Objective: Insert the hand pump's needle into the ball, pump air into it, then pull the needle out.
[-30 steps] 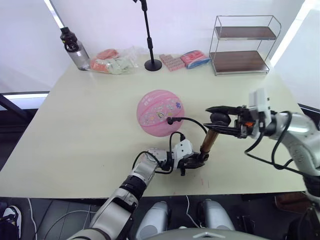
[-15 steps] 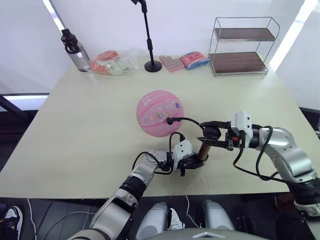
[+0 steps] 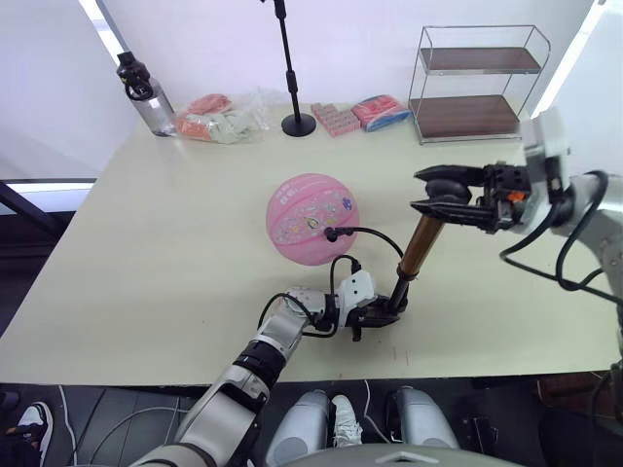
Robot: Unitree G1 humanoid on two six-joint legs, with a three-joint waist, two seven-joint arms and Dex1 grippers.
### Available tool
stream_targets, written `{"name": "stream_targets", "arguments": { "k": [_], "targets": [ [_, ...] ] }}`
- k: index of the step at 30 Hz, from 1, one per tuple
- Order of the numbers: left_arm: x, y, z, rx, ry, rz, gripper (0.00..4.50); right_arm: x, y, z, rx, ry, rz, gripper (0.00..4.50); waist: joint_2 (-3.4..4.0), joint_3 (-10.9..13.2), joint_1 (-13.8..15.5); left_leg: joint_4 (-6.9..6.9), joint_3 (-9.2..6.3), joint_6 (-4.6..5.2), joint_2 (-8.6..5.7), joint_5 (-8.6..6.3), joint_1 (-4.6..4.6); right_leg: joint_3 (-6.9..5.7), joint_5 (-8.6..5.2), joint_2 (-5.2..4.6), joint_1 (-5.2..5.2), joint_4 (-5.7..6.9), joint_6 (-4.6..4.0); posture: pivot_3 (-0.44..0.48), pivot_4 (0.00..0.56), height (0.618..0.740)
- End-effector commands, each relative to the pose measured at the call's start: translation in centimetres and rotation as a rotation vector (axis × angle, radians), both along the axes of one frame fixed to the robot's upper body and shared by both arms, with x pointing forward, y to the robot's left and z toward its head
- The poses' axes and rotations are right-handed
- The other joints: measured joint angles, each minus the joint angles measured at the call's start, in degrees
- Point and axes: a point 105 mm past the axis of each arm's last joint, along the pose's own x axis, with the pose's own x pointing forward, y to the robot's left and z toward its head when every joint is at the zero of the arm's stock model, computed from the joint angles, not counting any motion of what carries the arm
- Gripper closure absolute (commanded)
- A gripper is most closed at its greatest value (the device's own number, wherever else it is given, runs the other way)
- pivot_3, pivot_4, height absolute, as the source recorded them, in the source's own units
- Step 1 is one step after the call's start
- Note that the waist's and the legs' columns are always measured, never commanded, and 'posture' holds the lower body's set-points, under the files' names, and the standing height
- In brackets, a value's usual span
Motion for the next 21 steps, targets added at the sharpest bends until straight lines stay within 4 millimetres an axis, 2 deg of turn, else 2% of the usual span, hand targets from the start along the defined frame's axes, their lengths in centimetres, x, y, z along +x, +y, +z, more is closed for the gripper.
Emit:
{"name": "stream_targets", "arguments": {
  "k": [1, 4, 7, 13, 19, 21],
  "targets": [
    [-1.7, 4.4, -5.8, 0.209, 0.188, 0.099, 3.39, -1.1, -0.8, 3.5, 0.051, -0.103, 0.007, 2.84, -0.08, 0.1, 0.0, 0.00, 0.00, 0.00, 0.00, 0.00, 0.00, -0.01, 0.00, 0.00, 0.00, 0.00, 0.00, 0.000, 0.150, 0.740],
    [-1.7, 4.5, -5.8, 0.210, 0.190, 0.100, 3.39, -1.3, -0.7, 3.9, 0.055, -0.098, 0.014, 2.84, -0.08, 0.1, 0.0, 0.01, 0.02, 0.00, -0.01, 0.00, -0.04, 0.01, 0.05, -0.02, -0.03, -0.01, -0.08, 0.000, 0.150, 0.740],
    [-1.8, 4.4, -5.9, 0.209, 0.191, 0.101, 3.39, -1.4, 0.0, 2.1, 0.032, -0.057, 0.028, 2.84, -0.08, 0.1, 0.0, 0.02, 0.01, 0.00, -0.01, 0.00, -0.06, 0.02, 0.07, -0.03, -0.06, -0.01, -0.10, 0.000, 0.150, 0.740],
    [-1.6, 4.3, -5.8, 0.208, 0.190, 0.106, 3.39, -0.2, 1.1, -6.0, -0.055, 0.045, -0.022, 2.84, -0.22, -0.2, -0.1, 0.01, 0.19, -0.01, 0.06, 0.00, 0.04, -0.01, 0.03, 0.00, 0.02, -0.02, 0.06, 0.000, 0.150, 0.740],
    [-1.8, 4.3, -5.9, 0.207, 0.191, 0.109, 3.39, -0.4, 1.7, -13.4, -0.170, 0.109, -0.026, 2.84, -0.42, -0.5, -1.0, 0.02, 1.87, -0.08, 1.26, 0.04, 0.26, -0.18, 0.01, 0.19, 0.52, -0.06, 0.10, 0.000, 0.150, 0.740],
    [-1.8, 4.4, -5.9, 0.206, 0.191, 0.111, 3.39, -0.2, 1.5, -15.2, -0.203, 0.108, -0.048, 2.84, -0.45, -0.5, -1.3, 0.04, 2.22, -0.08, 1.58, 0.04, 0.28, -0.26, 0.01, 0.22, 0.66, -0.10, 0.10, 0.000, 0.150, 0.740]
  ]
}}
